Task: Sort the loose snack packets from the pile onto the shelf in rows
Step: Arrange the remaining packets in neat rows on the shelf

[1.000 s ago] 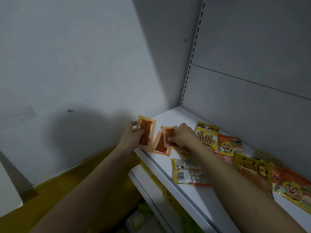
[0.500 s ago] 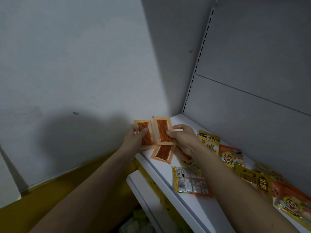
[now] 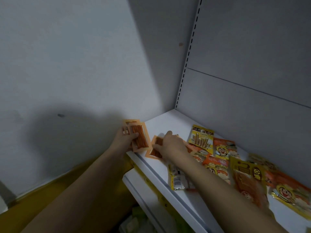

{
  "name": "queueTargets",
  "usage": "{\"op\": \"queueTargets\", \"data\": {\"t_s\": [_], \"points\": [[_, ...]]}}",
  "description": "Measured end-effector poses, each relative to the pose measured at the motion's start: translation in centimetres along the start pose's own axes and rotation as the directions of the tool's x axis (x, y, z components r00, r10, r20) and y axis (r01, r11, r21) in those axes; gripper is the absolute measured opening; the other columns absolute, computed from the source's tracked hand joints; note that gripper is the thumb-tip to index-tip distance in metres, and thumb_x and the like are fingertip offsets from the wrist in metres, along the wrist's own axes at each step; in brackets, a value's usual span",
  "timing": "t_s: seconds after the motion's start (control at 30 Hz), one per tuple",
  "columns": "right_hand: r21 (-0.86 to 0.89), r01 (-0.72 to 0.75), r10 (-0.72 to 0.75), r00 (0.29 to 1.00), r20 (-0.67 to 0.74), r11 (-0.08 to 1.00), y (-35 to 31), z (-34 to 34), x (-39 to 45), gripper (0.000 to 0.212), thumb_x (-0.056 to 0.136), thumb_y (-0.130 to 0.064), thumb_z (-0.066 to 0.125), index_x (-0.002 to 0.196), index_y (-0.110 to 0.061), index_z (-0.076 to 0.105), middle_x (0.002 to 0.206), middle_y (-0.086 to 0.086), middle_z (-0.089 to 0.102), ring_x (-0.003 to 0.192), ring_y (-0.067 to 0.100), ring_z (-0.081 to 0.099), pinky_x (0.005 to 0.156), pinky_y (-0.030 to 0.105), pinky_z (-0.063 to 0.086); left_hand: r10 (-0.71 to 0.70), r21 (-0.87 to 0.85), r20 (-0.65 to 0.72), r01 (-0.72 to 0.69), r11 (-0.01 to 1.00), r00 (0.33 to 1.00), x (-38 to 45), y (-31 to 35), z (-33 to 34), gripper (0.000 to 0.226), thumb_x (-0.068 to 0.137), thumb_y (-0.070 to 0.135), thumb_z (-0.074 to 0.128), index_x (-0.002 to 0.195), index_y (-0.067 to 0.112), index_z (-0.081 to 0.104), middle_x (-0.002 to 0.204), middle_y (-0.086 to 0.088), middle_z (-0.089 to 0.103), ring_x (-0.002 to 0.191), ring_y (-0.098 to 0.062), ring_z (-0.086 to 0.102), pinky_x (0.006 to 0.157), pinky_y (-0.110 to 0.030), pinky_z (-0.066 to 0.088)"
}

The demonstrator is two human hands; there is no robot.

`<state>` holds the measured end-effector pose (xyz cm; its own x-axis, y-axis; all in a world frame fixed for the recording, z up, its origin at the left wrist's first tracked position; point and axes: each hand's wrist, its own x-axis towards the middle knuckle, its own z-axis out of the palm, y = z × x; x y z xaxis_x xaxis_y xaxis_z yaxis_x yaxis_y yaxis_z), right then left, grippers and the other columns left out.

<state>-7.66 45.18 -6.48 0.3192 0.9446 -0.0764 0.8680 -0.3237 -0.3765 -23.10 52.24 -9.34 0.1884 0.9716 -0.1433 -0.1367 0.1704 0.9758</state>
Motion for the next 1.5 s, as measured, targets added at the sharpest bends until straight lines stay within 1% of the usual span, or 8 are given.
{"op": "queueTargets", "data": {"t_s": [0.27,0.33,0.57,0.77,0.9,1.07,1.27,1.5], "points": [[0.344,-0.004,-0.036,0.994,0.107,0.939,-0.1,0.7,0.5,0.044,0.083,-0.007,0.074,0.109,-0.020,0.041,0.114,0.012,0.054,0.099,0.027,0.058,0.060,0.029,0.046,0.028,0.008,-0.035,-0.028,1.000,0.999,0.8,0.1,-0.6,0.021,0.099,-0.003,0.054,0.095,0.017,0.051,0.087,-0.006,0.059,0.070,-0.017,0.057,0.042,-0.018,0.050],[0.495,-0.038,-0.011,0.995,0.095,0.868,0.5,0.3,0.9,0.042,0.080,0.001,0.070,0.097,-0.026,0.043,0.107,0.011,0.059,0.094,0.026,0.062,0.066,0.042,0.056,0.044,-0.002,-0.057,-0.044,0.999,0.997,1.1,0.2,-1.0,0.022,0.098,-0.004,0.053,0.093,0.017,0.050,0.086,-0.007,0.058,0.068,-0.017,0.055,0.043,-0.018,0.050],[0.753,0.044,0.030,0.996,-0.084,0.657,1.0,-3.5,1.6,0.030,0.086,-0.012,0.075,0.104,-0.015,0.052,0.096,0.003,0.055,0.083,0.017,0.057,0.066,0.025,0.046,-0.009,-0.107,-0.047,0.004,0.994,0.999,1.3,-0.5,0.7,0.022,0.102,0.011,0.054,0.124,0.013,0.050,0.118,-0.011,0.063,0.100,-0.025,0.063,0.071,-0.037,0.055],[0.665,0.089,-0.070,0.996,-0.055,0.742,1.3,-2.8,0.9,0.014,0.091,-0.012,0.069,0.096,-0.010,0.057,0.087,0.000,0.058,0.074,0.013,0.061,0.057,0.016,0.049,0.072,-0.142,0.172,-0.048,0.989,0.983,0.2,-0.8,4.2,0.033,0.093,0.006,0.067,0.125,0.008,0.056,0.115,-0.016,0.072,0.103,-0.033,0.071,0.085,-0.050,0.060],[0.285,0.041,0.015,0.982,-0.190,0.958,4.0,-3.3,1.4,0.007,0.095,-0.018,0.059,0.098,-0.012,0.056,0.095,0.005,0.062,0.084,0.023,0.061,0.067,0.035,0.050,0.116,0.003,0.098,-0.117,0.993,0.988,0.3,-1.7,5.6,0.040,0.090,0.004,0.070,0.123,0.017,0.051,0.116,-0.012,0.069,0.100,-0.024,0.072,0.085,-0.046,0.060],[-0.043,-0.082,0.081,0.997,-0.019,0.996,6.3,-2.7,1.2,0.054,0.087,-0.040,0.070,0.125,-0.011,0.045,0.123,0.014,0.055,0.115,0.032,0.051,0.088,0.041,0.047,0.220,0.097,0.022,-0.221,0.971,0.975,0.3,-2.7,6.5,0.044,0.090,0.009,0.072,0.127,0.019,0.048,0.110,0.002,0.069,0.095,-0.009,0.071,0.083,-0.040,0.062],[0.039,-0.123,0.123,0.992,-0.022,0.992,6.0,-3.3,1.4,0.060,0.083,-0.029,0.079,0.131,-0.008,0.048,0.125,0.011,0.058,0.112,0.029,0.057,0.085,0.038,0.051,0.226,0.128,0.011,-0.226,0.966,0.974,0.3,-3.1,6.3,0.042,0.091,0.015,0.072,0.126,0.019,0.049,0.110,0.002,0.070,0.096,-0.012,0.073,0.083,-0.043,0.062],[0.185,-0.131,0.123,0.991,0.053,0.974,7.2,-4.8,1.3,0.016,0.090,-0.017,0.072,0.103,-0.010,0.066,0.099,0.004,0.062,0.086,0.018,0.059,0.083,0.037,0.054,0.226,0.147,0.004,-0.224,0.963,0.974,0.5,-3.2,6.4,0.040,0.092,0.017,0.072,0.124,0.022,0.048,0.112,0.001,0.069,0.101,-0.015,0.071,0.087,-0.046,0.060]]}}
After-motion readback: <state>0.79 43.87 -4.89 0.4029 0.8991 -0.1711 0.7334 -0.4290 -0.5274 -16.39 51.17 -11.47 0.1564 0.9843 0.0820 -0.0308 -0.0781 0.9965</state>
